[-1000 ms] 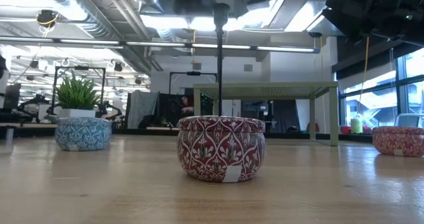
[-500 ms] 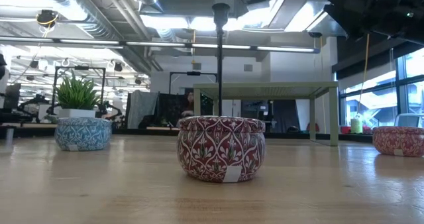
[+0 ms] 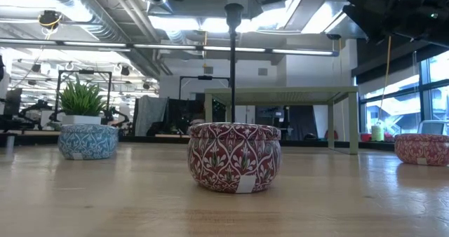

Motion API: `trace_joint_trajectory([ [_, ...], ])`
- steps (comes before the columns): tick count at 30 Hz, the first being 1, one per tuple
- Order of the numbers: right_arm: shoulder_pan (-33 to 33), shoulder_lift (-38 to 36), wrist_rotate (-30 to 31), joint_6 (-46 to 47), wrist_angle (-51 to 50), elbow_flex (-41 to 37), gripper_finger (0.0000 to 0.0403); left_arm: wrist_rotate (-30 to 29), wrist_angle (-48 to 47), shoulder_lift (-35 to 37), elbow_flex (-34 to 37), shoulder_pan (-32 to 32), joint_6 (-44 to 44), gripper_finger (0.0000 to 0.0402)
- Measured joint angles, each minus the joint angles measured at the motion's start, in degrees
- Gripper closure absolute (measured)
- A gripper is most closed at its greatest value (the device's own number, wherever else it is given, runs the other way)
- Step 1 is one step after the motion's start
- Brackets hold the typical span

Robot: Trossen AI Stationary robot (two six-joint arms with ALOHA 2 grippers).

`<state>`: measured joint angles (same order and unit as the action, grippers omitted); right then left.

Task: Pick & Place candle stick holders
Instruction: Put the black candle holder on the shelf

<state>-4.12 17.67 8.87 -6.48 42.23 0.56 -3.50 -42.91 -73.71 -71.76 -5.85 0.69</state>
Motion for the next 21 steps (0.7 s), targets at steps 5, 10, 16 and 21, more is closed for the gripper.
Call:
trace_joint_trajectory([
  [5, 0.00, -0.02, -0.01, 0.09, 0.01, 0.00, 0.0199, -0.30, 13.16, -1.41, 7.92, -2.77, 1.08, 0.0219],
  [10, 0.05, 0.00, -0.01, 0.24, -0.32, 0.00, 0.0199, -4.29, 23.04, -4.75, 12.13, -3.65, 1.29, 0.0219],
  [16, 0.09, 0.00, -1.89, 1.13, -1.12, 0.00, 0.0199, -10.98, 25.89, -10.58, 12.25, -3.39, 4.50, 0.0219],
  [21, 0.09, 0.00, -2.00, 1.36, -1.28, 0.00, 0.0199, -11.12, 33.12, -15.94, 12.26, -3.34, 5.04, 0.0219],
])
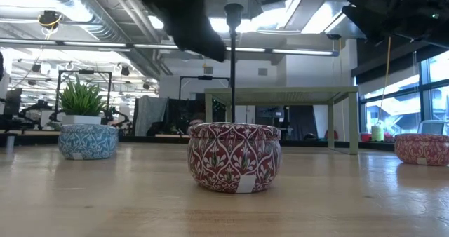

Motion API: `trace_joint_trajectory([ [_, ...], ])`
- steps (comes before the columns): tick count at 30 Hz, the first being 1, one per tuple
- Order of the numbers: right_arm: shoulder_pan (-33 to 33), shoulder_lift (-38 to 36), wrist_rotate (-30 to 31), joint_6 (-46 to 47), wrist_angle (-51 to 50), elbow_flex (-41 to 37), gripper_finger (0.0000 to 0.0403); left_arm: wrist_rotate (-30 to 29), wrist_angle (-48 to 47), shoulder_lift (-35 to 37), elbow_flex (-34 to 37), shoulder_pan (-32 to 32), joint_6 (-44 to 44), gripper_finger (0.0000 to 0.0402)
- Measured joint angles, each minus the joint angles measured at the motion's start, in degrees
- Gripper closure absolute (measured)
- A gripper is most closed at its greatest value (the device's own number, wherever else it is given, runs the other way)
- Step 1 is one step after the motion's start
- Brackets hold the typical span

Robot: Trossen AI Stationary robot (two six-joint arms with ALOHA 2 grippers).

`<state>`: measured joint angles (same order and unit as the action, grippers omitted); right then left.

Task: Pick & Place candle stick holders
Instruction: Put the black candle holder on the shelf

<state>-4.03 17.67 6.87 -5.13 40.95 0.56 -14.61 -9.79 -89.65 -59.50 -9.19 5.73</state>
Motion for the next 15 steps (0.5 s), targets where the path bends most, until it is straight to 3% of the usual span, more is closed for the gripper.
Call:
trace_joint_trajectory([
  [8, 0.00, 0.02, 0.02, 1.61, -0.04, 0.00, 0.0199, -3.77, 11.29, -4.96, 0.04, 0.02, -3.90, 0.0231],
  [15, 0.00, 0.02, 0.02, 1.72, -0.78, 0.00, 0.0199, -4.16, 12.69, -5.03, 0.04, 0.02, -3.95, 0.0318],
])
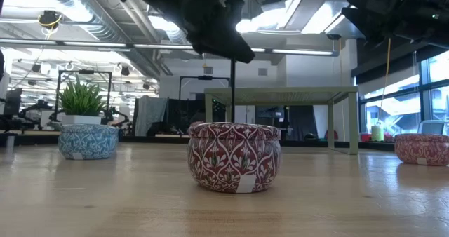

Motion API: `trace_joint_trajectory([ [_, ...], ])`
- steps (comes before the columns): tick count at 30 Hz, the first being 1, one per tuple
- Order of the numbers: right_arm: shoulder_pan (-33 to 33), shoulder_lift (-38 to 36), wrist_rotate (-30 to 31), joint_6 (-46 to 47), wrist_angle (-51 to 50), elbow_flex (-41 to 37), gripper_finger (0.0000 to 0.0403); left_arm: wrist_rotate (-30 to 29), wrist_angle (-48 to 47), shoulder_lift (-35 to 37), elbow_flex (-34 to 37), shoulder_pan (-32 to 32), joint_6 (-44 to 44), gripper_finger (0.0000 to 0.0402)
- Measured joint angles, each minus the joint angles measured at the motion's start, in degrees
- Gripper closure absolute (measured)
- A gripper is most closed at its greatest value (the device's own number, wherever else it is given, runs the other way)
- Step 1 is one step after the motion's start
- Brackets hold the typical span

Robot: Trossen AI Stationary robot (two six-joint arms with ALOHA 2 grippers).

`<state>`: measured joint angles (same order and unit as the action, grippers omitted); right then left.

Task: Pick & Place candle stick holders
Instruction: Put the black candle holder on the shelf

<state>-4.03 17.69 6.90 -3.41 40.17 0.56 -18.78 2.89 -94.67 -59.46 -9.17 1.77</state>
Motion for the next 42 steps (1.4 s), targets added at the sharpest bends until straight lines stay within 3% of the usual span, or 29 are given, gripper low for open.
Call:
trace_joint_trajectory([
  [5, 0.00, 0.00, 0.00, 0.01, -0.38, 0.00, 0.0200, -0.19, 0.12, 0.01, -0.01, 0.00, 0.68, 0.0390],
  [10, 0.00, 0.00, 0.00, 0.01, -0.54, 0.00, 0.0200, -1.03, -0.47, 0.02, -1.71, 0.00, 0.41, 0.0392],
  [17, -0.01, 0.01, 0.04, 0.01, -0.32, 0.00, 0.0200, -0.86, 0.01, 0.02, -11.64, 0.31, -0.81, 0.0394],
  [25, 0.00, 0.02, 0.15, 0.01, -0.10, 0.00, 0.0200, -1.79, 2.21, 0.09, -21.64, 2.28, -11.19, 0.0394],
  [35, -0.02, 0.02, 0.15, 0.01, 0.99, 0.00, 0.0200, 1.27, 3.24, 0.09, -25.03, 13.02, -12.16, 0.0394],
  [42, -0.04, 0.02, 0.88, -1.92, 1.26, 0.00, 0.0200, 13.70, 5.89, -0.34, -25.09, 24.75, -5.45, 0.0394],
])
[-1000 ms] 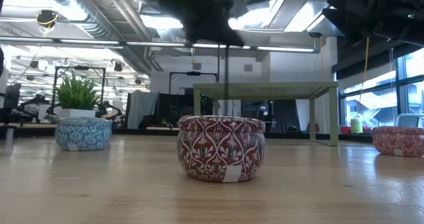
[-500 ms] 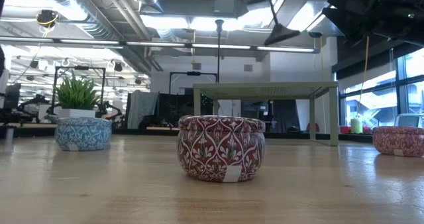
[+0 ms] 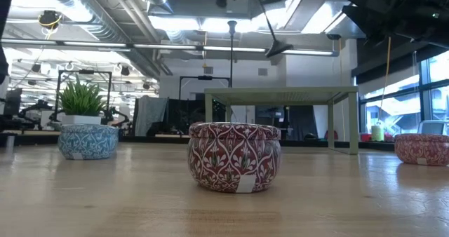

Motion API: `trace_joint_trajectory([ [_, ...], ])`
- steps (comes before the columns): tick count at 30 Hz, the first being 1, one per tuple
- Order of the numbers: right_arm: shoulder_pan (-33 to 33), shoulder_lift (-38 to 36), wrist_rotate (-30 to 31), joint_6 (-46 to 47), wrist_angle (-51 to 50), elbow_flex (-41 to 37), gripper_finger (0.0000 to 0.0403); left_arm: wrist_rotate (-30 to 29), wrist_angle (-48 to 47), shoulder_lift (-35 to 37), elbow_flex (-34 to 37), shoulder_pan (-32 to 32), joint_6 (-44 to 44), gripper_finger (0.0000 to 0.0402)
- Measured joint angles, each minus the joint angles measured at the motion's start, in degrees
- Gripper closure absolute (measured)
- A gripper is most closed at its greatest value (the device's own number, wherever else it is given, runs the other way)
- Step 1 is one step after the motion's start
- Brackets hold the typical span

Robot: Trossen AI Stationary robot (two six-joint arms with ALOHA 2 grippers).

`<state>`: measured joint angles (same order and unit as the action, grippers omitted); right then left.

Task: Pick & Place candle stick holders
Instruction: Put the black candle holder on the shelf

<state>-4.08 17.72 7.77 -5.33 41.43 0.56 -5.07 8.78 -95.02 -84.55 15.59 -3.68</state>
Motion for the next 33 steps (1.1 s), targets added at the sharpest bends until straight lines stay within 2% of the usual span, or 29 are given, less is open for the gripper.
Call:
trace_joint_trajectory([
  [3, -0.03, 0.00, 3.29, -0.13, 0.04, 0.00, 0.0200, 3.64, 0.48, -1.55, -0.02, 3.33, 2.75, 0.0394],
  [6, -0.04, 0.00, 5.90, -0.50, 0.06, 0.00, 0.0200, 3.54, 0.96, -3.49, 0.02, 4.40, 2.95, 0.0394],
  [8, -0.04, 0.00, 6.18, -1.68, 0.00, 0.00, 0.0200, 1.11, 2.53, -4.84, 0.02, 4.04, 2.93, 0.0394],
  [13, -0.04, 0.00, 6.15, -2.68, -0.01, 0.00, 0.0199, -9.14, 5.93, -7.40, 0.02, 3.40, 1.16, 0.0394],
  [18, -0.02, 0.00, 6.14, -2.67, -0.04, 0.00, 0.0199, -13.16, 5.16, -8.50, 0.02, 3.92, 2.85, 0.0394],
  [33, -0.02, 0.00, 6.12, -2.16, -0.11, 0.00, 0.0199, -11.56, 4.96, -10.32, 0.06, 6.65, 5.52, 0.0390],
])
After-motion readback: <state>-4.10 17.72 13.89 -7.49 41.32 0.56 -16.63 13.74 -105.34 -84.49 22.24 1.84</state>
